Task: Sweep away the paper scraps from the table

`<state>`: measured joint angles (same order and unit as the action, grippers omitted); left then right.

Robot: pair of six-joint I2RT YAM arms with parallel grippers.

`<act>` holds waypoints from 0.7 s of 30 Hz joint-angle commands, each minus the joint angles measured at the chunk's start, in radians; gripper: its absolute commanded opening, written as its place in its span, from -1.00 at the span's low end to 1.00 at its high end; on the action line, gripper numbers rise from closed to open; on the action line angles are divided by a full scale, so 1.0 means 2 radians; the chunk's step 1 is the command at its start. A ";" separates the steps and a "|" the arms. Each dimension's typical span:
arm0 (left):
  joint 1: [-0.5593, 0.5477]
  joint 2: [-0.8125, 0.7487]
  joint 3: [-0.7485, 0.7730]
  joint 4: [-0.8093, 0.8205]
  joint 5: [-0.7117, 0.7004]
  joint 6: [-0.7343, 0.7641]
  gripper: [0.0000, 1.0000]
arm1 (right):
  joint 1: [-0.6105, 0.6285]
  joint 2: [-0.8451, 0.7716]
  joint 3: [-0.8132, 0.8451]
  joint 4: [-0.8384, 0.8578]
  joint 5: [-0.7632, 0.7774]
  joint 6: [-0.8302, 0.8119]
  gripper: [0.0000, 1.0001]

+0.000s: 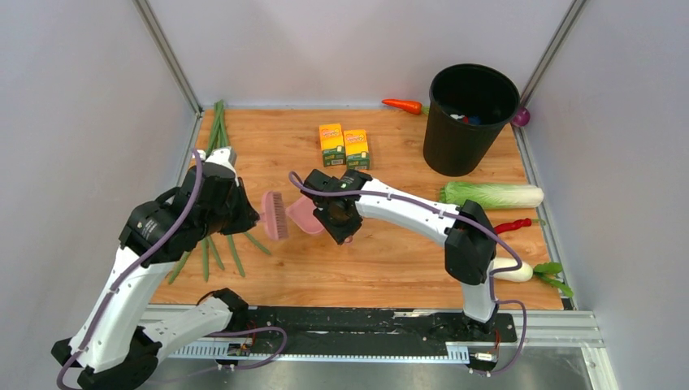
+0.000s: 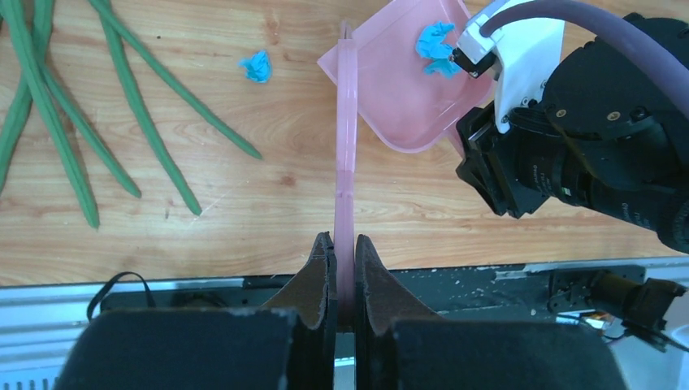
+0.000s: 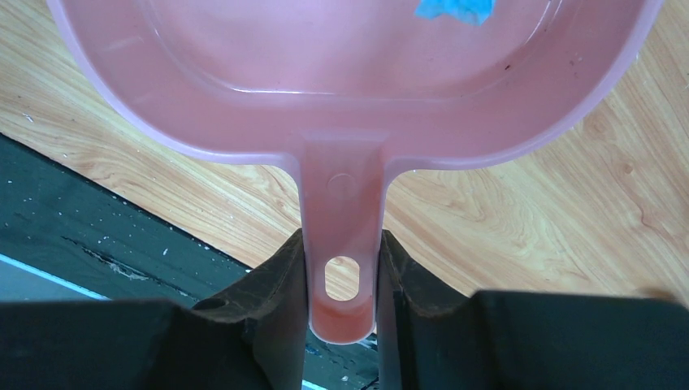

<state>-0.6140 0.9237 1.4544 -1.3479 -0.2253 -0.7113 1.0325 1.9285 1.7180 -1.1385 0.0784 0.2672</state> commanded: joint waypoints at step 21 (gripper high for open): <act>-0.002 -0.023 0.042 -0.086 0.056 0.080 -1.00 | -0.005 0.059 0.213 -0.099 0.069 0.080 -1.00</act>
<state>-0.6147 0.8936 1.5291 -1.3689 -0.1501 -0.6243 1.0286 2.0151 2.0216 -1.2697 0.1860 0.3717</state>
